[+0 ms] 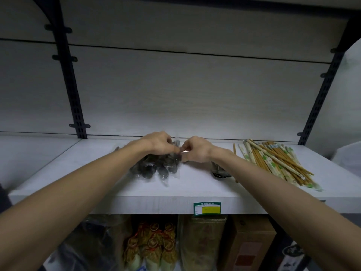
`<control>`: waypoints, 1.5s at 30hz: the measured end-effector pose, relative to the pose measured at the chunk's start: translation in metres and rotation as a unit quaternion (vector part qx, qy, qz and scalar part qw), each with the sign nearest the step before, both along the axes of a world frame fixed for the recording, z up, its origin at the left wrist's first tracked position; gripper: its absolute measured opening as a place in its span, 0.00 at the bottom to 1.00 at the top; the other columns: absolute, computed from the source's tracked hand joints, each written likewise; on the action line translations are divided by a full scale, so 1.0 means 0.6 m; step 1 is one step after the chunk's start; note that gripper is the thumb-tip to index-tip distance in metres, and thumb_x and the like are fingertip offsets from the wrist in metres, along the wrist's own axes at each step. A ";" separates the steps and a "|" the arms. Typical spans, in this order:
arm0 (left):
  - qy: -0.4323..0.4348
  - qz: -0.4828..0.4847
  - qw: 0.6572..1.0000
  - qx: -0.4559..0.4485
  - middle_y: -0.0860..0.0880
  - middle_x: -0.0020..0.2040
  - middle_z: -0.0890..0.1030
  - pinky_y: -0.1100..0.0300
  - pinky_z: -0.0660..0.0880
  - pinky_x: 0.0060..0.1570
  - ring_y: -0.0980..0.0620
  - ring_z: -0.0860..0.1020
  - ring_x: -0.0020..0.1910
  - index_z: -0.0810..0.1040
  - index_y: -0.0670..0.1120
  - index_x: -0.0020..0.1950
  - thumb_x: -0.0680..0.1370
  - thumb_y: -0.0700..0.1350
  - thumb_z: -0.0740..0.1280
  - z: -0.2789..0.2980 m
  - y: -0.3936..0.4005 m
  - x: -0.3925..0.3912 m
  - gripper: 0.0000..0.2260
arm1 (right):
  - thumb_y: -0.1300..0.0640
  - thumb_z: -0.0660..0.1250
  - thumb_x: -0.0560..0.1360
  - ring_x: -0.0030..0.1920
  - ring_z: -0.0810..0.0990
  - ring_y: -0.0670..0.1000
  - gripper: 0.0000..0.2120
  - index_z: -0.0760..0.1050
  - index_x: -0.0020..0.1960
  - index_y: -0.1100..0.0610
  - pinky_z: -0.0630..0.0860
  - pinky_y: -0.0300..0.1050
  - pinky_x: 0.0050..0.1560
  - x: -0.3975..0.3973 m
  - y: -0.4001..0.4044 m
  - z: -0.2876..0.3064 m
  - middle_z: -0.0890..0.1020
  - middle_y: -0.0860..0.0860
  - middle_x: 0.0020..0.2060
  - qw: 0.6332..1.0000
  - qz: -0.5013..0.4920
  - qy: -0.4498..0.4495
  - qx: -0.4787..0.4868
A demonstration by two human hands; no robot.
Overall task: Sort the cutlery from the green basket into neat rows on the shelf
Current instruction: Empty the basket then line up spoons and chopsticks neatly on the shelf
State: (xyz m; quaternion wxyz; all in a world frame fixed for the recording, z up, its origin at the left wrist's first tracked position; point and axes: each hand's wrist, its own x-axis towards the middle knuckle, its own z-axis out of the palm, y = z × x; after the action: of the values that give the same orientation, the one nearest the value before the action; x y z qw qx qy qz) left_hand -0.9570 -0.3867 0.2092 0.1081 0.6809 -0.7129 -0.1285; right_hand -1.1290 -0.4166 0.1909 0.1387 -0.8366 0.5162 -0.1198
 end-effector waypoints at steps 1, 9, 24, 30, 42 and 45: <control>0.013 -0.001 1.000 0.003 0.51 0.52 0.84 0.53 0.78 0.56 0.49 0.80 0.52 0.83 0.53 0.51 0.64 0.63 0.69 0.002 -0.003 0.004 0.21 | 0.51 0.76 0.69 0.42 0.79 0.51 0.08 0.84 0.46 0.53 0.75 0.44 0.42 -0.003 -0.002 0.003 0.83 0.49 0.39 1.000 -0.004 -0.004 0.004; 0.059 0.040 0.996 -0.059 0.49 0.51 0.84 0.53 0.77 0.57 0.46 0.80 0.53 0.83 0.50 0.47 0.76 0.54 0.63 -0.001 -0.011 0.026 0.12 | 0.60 0.73 0.70 0.46 0.82 0.49 0.10 0.84 0.51 0.53 0.79 0.43 0.51 -0.005 -0.021 0.022 0.85 0.49 0.43 0.999 0.008 -0.046 -0.022; 0.004 0.099 0.992 -0.075 0.48 0.52 0.81 0.56 0.73 0.47 0.45 0.78 0.51 0.77 0.50 0.51 0.74 0.55 0.71 -0.025 -0.016 0.063 0.11 | 0.52 0.66 0.79 0.65 0.77 0.55 0.19 0.77 0.68 0.52 0.73 0.45 0.64 0.068 -0.079 0.004 0.80 0.51 0.64 0.994 0.045 0.089 -0.046; 0.021 0.110 0.990 -0.085 0.49 0.57 0.82 0.53 0.77 0.56 0.47 0.79 0.56 0.80 0.50 0.62 0.75 0.51 0.72 -0.023 -0.019 0.072 0.16 | 0.46 0.65 0.79 0.60 0.77 0.56 0.13 0.81 0.59 0.50 0.73 0.46 0.57 0.053 -0.092 0.001 0.84 0.51 0.55 0.986 0.039 0.130 -0.099; 0.017 0.148 0.985 -0.090 0.43 0.67 0.75 0.52 0.73 0.56 0.39 0.76 0.64 0.62 0.42 0.76 0.78 0.43 0.67 -0.024 -0.029 0.065 0.28 | 0.48 0.59 0.83 0.56 0.78 0.60 0.14 0.78 0.54 0.57 0.71 0.48 0.49 -0.047 -0.071 0.024 0.82 0.56 0.55 0.992 0.001 0.032 -0.120; -0.007 0.145 0.985 -0.088 0.42 0.70 0.73 0.50 0.73 0.60 0.39 0.74 0.66 0.65 0.42 0.75 0.78 0.42 0.67 -0.024 -0.028 0.058 0.26 | 0.48 0.60 0.83 0.52 0.78 0.59 0.12 0.78 0.53 0.55 0.69 0.47 0.46 -0.082 -0.056 0.038 0.82 0.56 0.50 0.993 -0.035 0.006 -0.112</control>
State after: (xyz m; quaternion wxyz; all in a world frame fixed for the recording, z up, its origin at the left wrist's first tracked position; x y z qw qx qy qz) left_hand -0.9222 -0.4037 0.1949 0.1805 0.7655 -0.6160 -0.0434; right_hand -1.1781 -0.4502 0.2139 0.0370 -0.8290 0.5294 -0.1763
